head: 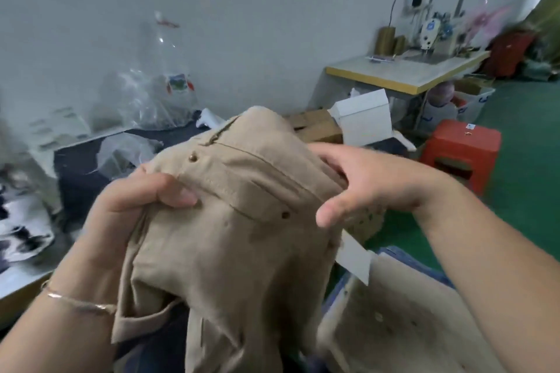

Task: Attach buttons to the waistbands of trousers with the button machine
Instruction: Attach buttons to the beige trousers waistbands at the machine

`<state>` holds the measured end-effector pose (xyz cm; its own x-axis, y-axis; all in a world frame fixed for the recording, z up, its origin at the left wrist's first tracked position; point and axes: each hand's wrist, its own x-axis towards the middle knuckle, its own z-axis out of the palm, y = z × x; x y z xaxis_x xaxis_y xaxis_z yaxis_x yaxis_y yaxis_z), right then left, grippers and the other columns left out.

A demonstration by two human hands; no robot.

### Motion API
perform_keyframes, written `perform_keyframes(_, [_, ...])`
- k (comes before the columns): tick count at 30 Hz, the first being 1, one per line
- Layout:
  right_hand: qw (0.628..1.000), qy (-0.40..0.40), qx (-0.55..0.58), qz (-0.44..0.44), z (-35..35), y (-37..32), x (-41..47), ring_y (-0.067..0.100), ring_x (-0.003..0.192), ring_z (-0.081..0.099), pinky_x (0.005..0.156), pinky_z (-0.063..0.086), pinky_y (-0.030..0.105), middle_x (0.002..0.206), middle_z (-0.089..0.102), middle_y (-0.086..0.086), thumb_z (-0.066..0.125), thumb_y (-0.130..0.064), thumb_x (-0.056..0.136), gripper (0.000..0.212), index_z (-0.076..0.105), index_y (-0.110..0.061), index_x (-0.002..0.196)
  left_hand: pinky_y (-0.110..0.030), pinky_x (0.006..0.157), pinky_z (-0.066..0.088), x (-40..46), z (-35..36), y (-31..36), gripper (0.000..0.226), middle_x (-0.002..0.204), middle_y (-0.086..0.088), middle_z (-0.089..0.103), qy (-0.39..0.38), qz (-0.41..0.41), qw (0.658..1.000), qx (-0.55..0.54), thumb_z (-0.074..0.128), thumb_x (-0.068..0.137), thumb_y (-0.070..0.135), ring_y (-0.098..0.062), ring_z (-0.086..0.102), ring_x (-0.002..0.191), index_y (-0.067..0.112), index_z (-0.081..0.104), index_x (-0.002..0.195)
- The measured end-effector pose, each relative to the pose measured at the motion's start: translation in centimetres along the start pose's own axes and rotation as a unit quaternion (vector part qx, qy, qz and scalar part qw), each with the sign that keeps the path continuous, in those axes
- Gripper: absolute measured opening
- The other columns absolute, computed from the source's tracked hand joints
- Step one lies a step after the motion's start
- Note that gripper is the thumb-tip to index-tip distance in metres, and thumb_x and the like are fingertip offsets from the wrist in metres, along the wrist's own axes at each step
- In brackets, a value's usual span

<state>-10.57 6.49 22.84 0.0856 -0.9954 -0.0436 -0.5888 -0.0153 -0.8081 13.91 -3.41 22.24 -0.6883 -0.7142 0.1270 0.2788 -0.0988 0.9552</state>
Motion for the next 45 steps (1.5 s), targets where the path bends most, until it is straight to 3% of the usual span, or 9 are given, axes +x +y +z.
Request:
perform_keyframes(8, [0.991,-0.131,-0.017,-0.035,11.3,-1.8,12.7,0.021,0.086,0.068,0.075,0.055,0.032,0.089,0.073,0.004,0.072,-0.004,0.067,0.02,0.071,-0.011,0.086,-0.054,0.093,0.053,-7.2,-9.2,6.0,0.063,0.112,-0.029,0.068,0.159,-0.012,0.981,0.107,0.065,0.042,0.006,-0.046,0.066,0.102,0.006,0.075,0.104])
perform_keyframes(12, [0.971,-0.225,0.041,-0.064,13.4,-3.7,16.1,0.017,0.078,0.066,0.068,0.05,0.033,0.084,0.071,0.005,0.063,-0.016,0.057,0.03,0.07,-0.021,0.086,-0.021,0.05,0.056,-12.3,-15.1,7.9,0.017,0.071,-0.009,0.075,0.278,-0.015,0.941,0.191,0.069,0.064,-0.003,-0.015,0.072,0.06,0.004,0.078,0.076])
perform_keyframes(15, [0.97,-0.227,0.048,-0.074,15.2,-4.7,18.8,0.019,0.062,0.053,0.058,0.039,0.029,0.07,0.06,0.007,0.069,-0.021,0.058,0.024,0.064,-0.022,0.081,-0.018,0.05,0.054,-15.4,-19.6,8.3,0.027,0.069,-0.008,0.075,0.347,-0.05,0.911,0.218,0.056,0.078,-0.001,-0.013,0.072,0.06,0.008,0.08,0.071])
perform_keyframes(22, [0.987,-0.099,0.112,-0.065,19.7,-7.3,24.9,0.008,0.057,0.057,0.06,0.043,0.022,0.063,0.062,-0.001,0.08,-0.012,0.074,0.021,0.064,-0.014,0.087,-0.052,0.115,0.029,-17.6,-24.8,10.1,0.058,0.13,-0.033,0.055,0.445,-0.05,0.864,0.231,0.065,0.059,0.006,-0.04,0.052,0.121,-0.009,0.062,0.115])
perform_keyframes(27, [0.995,0.077,0.026,-0.059,20.6,-6.2,29.1,0.018,0.073,0.059,0.063,0.045,0.027,0.075,0.065,0.003,0.073,-0.009,0.079,0.014,0.062,-0.016,0.074,-0.022,0.082,0.054,-15.8,-27.4,8.9,0.021,0.097,-0.012,0.071,0.532,0.02,0.833,0.15,0.054,0.089,-0.002,-0.015,0.068,0.08,0.006,0.074,0.088])
perform_keyframes(33, [0.967,0.213,-0.136,0.022,17.4,-0.6,31.9,0.024,0.085,0.059,0.067,0.046,0.033,0.089,0.065,0.0,0.057,-0.012,0.087,0.01,0.061,-0.021,0.086,-0.024,0.071,0.045,-14.8,-33.3,6.8,0.013,0.082,0.001,0.07,0.714,0.065,0.633,0.292,0.066,0.079,0.019,-0.011,0.06,0.076,0.014,0.075,0.088])
perform_keyframes(36, [0.953,0.239,-0.182,-0.025,17.0,0.4,33.5,0.027,0.099,0.059,0.078,0.048,0.037,0.105,0.065,0.005,0.05,-0.007,0.093,0.022,0.067,-0.012,0.106,-0.024,0.068,0.044,-12.4,-34.7,3.8,0.011,0.077,-0.004,0.061,0.675,0.071,0.659,0.325,0.059,0.082,0.009,-0.015,0.051,0.072,0.006,0.069,0.077])
perform_keyframes(40, [0.945,0.193,-0.263,-0.034,17.5,-0.2,36.8,0.029,0.084,0.054,0.059,0.033,0.032,0.086,0.054,0.003,0.043,0.003,0.09,0.032,0.053,-0.018,0.068,-0.029,0.066,0.039,-8.4,-35.0,-0.8,0.019,0.066,0.004,0.051,0.56,0.037,0.746,0.358,0.062,0.076,0.008,-0.01,0.044,0.068,0.006,0.055,0.058])
perform_keyframes(45, [0.936,0.148,-0.317,0.045,17.9,0.0,40.8,0.034,0.093,0.061,0.069,0.045,0.032,0.099,0.064,0.006,0.044,0.0,0.088,0.03,0.068,-0.019,0.09,-0.03,0.056,0.036,-6.2,-37.1,-1.4,0.031,0.049,0.01,0.042,0.471,-0.018,0.724,0.504,0.063,0.077,0.02,-0.008,0.036,0.055,0.014,0.042,0.054])
